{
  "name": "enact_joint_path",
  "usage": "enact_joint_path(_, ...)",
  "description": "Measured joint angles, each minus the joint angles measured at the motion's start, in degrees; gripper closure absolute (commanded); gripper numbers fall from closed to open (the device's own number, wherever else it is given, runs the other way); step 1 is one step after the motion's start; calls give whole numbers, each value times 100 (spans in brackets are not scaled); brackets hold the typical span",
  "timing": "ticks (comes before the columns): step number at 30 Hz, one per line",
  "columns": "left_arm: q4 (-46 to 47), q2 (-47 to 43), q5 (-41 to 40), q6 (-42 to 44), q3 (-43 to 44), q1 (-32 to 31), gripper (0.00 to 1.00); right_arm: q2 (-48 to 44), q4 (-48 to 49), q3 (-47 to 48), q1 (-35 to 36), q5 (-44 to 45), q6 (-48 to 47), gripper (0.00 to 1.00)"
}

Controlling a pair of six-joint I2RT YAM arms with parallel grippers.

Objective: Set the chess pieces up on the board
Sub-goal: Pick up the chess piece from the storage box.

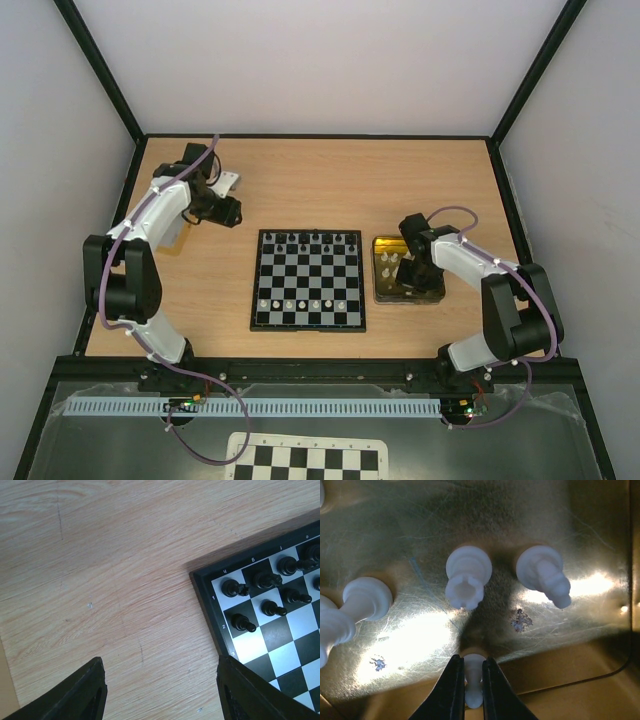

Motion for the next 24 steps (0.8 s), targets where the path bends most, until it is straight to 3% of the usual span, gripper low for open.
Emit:
enact_joint_path(11, -4, 59, 0, 11, 162, 0, 39, 2, -52, 37, -2, 7, -4, 98)
enact_joint_path(24, -4, 57, 59, 24, 164, 0, 38, -15, -555, 708, 0, 144, 0, 98)
